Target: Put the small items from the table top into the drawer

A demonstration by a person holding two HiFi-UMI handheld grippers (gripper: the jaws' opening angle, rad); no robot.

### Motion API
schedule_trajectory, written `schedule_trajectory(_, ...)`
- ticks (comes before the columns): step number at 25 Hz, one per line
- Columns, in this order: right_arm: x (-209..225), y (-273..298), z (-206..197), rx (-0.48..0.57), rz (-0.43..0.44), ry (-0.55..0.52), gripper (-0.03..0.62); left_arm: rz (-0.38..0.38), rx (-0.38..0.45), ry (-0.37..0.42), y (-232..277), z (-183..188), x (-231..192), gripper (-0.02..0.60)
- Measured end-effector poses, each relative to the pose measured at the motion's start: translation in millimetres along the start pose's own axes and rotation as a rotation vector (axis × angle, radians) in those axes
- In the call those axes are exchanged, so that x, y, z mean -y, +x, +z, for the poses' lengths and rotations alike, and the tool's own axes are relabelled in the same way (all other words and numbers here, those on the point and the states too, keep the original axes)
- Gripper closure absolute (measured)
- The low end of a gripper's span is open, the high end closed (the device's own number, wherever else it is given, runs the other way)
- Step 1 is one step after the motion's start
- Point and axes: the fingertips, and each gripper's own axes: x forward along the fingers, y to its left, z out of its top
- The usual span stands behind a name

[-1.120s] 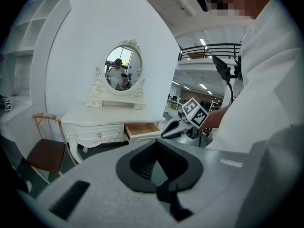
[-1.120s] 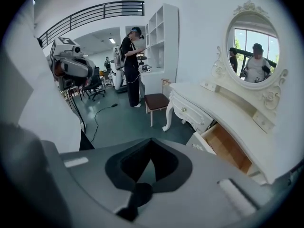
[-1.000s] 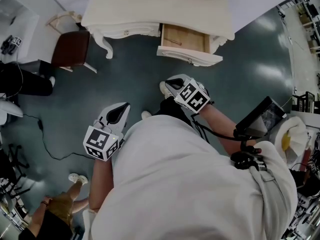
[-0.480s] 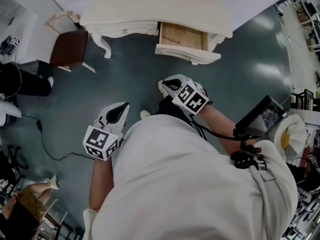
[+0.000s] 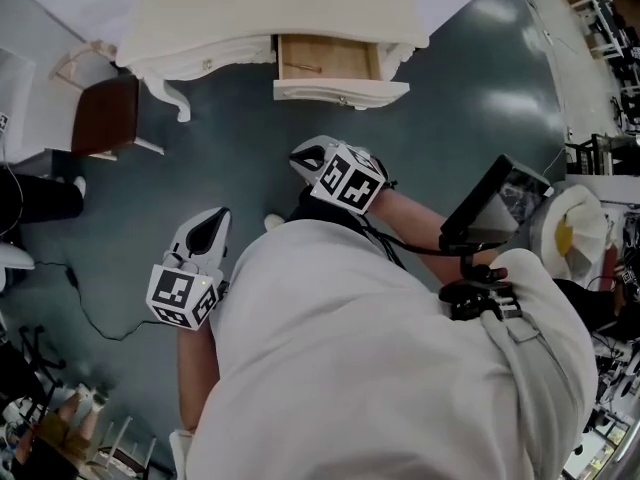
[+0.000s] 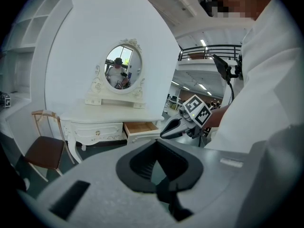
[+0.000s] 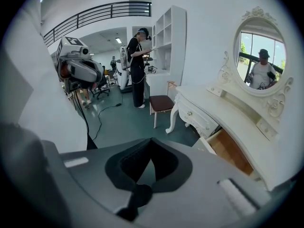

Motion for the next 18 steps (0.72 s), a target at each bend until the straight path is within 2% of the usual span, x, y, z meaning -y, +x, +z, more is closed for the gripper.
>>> schedule_trajectory(13, 2.9, -0.4, 3.3, 0.006, -0.013, 0.011, 0.594, -0.016, -0.008, 0.013, 0.5, 7.2, -2.8, 0.58)
schedule_trajectory(18, 51.4, -3.6, -10.2, 0.006, -0.013, 0.022, 0.594, -0.017, -0.017, 0.015, 44.6, 27.9, -8.8, 0.58)
